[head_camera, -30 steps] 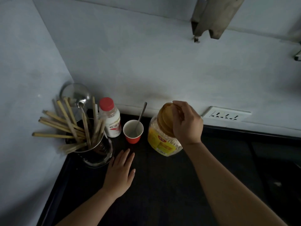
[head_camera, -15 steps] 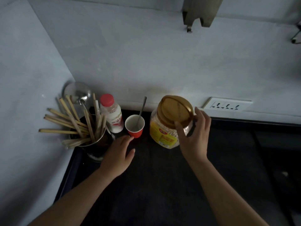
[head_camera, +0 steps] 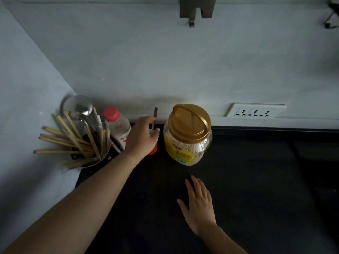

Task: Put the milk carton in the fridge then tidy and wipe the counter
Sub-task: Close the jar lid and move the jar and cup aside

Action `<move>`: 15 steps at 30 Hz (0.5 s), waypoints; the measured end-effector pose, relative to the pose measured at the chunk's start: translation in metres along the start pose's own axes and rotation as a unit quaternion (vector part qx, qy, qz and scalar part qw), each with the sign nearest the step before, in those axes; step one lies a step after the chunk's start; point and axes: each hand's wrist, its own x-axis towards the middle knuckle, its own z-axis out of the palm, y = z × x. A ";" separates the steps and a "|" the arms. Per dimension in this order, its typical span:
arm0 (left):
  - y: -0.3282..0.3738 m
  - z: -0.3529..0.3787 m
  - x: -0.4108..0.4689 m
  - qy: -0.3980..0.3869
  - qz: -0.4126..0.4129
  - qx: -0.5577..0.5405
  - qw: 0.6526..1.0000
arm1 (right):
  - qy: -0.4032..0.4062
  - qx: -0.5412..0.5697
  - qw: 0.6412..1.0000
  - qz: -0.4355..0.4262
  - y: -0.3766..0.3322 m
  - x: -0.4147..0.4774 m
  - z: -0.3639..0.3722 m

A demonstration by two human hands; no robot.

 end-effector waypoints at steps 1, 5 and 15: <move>0.001 0.003 0.006 0.005 -0.005 0.012 1.000 | -0.005 -0.001 1.000 0.003 0.002 0.000 0.002; -0.002 0.014 0.025 0.008 -0.044 0.044 0.998 | 0.000 0.012 1.000 -0.009 0.010 -0.001 0.004; -0.006 0.011 0.033 -0.017 -0.041 0.049 0.998 | -0.013 -0.004 1.000 -0.010 0.010 0.000 0.002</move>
